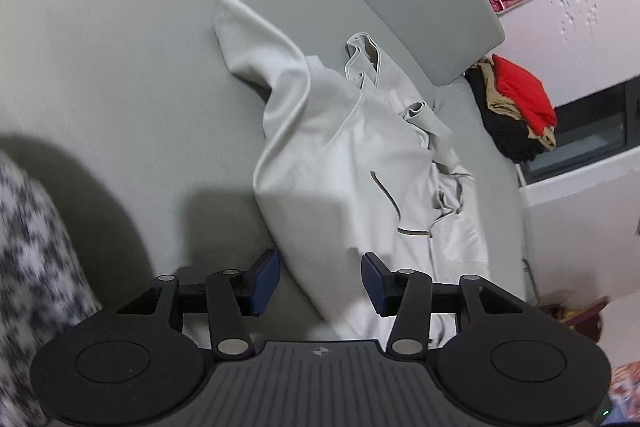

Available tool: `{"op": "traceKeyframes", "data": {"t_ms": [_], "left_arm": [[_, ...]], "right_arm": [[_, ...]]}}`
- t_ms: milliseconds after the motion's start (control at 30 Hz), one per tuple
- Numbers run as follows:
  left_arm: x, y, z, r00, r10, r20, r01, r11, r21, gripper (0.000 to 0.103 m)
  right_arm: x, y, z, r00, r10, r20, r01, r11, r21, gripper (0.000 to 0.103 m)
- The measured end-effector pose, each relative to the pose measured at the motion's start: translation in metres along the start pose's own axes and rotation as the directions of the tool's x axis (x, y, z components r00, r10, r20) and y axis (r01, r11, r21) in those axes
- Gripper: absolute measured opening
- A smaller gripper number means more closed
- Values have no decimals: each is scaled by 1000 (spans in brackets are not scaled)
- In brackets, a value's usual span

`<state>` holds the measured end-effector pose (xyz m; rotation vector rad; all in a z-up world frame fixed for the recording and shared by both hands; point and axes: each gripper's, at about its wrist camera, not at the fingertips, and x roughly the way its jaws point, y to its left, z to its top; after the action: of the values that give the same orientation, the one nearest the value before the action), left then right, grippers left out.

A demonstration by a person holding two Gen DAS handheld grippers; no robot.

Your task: Fold clothes

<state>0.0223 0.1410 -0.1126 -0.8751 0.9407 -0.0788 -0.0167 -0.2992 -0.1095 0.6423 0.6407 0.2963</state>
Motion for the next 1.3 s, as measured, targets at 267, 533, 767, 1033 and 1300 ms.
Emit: {"op": "traceKeyframes", "data": {"t_ms": [267,533,767,1033,1300], "left_arm": [[10,-4,2,999,-32,21,32,999,-34,37],[-2,15,9,995,12,97,-2,995,-103,27],[12,11,9,998,-55,-3,54,996,-72,31],[26,17,19,996,-87,29,90,987,-132,36],[35,-24,17,989,111,95,-124,982,142,1]], "right_arm": [[-1,-7,1,998,58,17,-59,997,56,46],[-1,-9,1,999,49,14,-49,997,58,46],[1,-9,1,999,49,9,-50,997,57,46],[2,-6,1,998,57,7,-58,997,44,46],[1,5,-3,999,-44,26,45,998,-51,46]]}}
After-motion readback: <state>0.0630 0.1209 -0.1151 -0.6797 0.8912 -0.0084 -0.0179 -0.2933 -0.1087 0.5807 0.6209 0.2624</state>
